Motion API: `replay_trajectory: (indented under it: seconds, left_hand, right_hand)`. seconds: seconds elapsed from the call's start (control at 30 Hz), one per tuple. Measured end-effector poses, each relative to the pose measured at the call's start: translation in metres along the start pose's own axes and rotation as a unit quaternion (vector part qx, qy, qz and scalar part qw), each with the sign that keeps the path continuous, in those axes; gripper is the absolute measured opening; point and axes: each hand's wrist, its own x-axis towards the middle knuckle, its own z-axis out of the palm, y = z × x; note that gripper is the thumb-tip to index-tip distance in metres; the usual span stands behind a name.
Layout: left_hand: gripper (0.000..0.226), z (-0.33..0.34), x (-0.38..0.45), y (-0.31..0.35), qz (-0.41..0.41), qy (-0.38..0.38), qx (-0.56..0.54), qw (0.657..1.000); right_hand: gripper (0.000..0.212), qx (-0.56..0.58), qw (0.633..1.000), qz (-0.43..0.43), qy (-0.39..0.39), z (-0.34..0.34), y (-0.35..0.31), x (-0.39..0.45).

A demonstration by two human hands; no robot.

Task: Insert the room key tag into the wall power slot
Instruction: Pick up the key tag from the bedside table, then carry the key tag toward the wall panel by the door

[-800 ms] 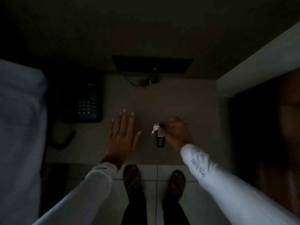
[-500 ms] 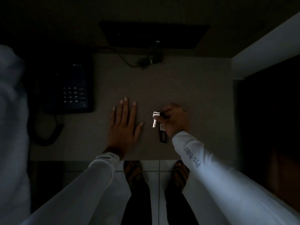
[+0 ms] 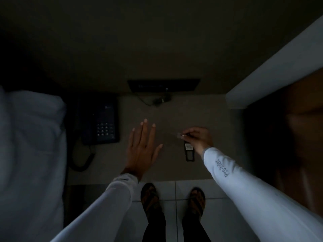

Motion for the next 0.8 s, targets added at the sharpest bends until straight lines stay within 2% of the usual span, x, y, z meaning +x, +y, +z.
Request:
replay_trajectory:
  seconds: [0.07,0.23,0.4,0.6,0.8]
  left_hand:
    - [0.069,-0.039,0.016,0.004,0.008,0.029,0.011,0.999]
    - [0.070,-0.163,0.066,0.029,0.041,0.119,0.004,0.992]
    - [0.069,-0.302,0.119,0.071,0.105,0.206,0.005,0.973]
    - [0.068,-0.460,0.175,0.148,0.193,0.312,-0.005,0.930]
    - [0.068,-0.575,0.198,0.260,0.293,0.402,-0.035,0.867]
  right_hand:
    - [0.023,0.015,1.000,-0.015,0.001,-0.018,-0.031,-0.010]
    - [0.032,-0.010,0.990,-0.141,-0.005,-0.083,-0.137,-0.046]
    - [0.022,-0.014,0.975,-0.221,0.016,-0.160,-0.254,-0.109]
    - [0.023,0.018,0.943,-0.306,0.131,-0.267,-0.361,-0.214]
    - [0.022,0.077,0.883,-0.388,0.254,-0.377,-0.404,-0.326]
